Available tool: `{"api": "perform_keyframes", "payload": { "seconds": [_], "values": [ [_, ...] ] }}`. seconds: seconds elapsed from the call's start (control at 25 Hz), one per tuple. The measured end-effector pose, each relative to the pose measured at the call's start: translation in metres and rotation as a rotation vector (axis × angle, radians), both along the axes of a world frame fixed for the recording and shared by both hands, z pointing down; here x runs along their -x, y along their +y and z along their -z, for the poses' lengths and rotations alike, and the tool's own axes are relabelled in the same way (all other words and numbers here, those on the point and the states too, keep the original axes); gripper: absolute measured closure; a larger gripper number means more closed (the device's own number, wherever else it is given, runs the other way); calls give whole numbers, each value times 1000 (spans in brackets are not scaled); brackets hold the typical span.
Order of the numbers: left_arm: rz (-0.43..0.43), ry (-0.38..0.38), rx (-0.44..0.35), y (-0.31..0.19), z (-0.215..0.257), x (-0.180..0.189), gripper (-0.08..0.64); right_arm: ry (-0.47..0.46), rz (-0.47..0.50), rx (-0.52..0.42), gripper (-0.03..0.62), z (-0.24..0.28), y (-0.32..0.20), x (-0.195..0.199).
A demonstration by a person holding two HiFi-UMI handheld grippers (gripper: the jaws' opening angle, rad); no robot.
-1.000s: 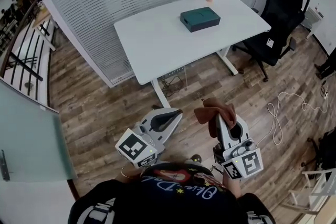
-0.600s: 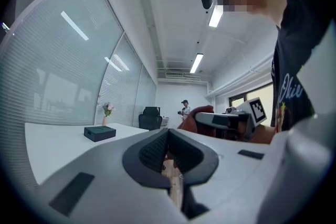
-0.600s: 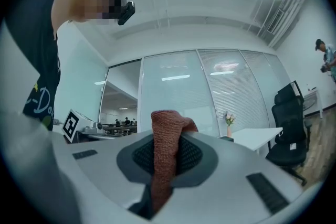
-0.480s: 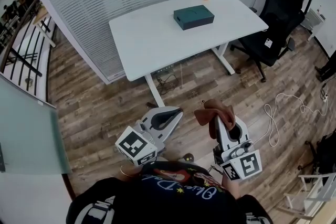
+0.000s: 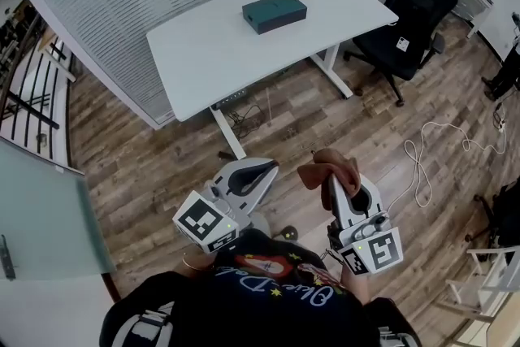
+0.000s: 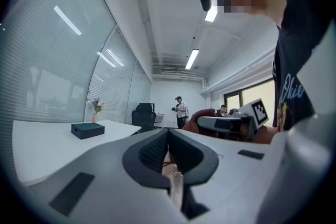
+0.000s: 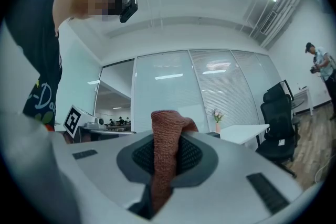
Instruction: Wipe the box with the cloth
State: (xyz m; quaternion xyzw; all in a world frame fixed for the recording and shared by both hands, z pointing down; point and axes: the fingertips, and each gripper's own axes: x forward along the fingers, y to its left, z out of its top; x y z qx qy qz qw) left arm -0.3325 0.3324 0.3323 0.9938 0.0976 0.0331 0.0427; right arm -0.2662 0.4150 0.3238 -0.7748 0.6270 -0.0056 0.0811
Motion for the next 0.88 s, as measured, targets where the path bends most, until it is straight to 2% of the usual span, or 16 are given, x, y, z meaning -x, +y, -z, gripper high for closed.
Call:
{"api": "perform_keyframes", "payload": {
  "seconds": [0.2, 0.36, 0.64, 0.88],
  "values": [
    [-21, -23, 3, 4, -6, -17, 557, -25, -38, 13, 557, -9, 10, -20],
    [-37, -31, 17, -11, -14, -39, 557, -17, -71, 25, 557, -12, 1, -44],
    [-89, 3, 34, -51, -15, -104, 557, 6, -162, 63, 557, -9, -18, -97],
    [-143, 26, 33, -88, -7, -164, 557, 25, -258, 51, 557, 5, -39, -152]
  ]
}}
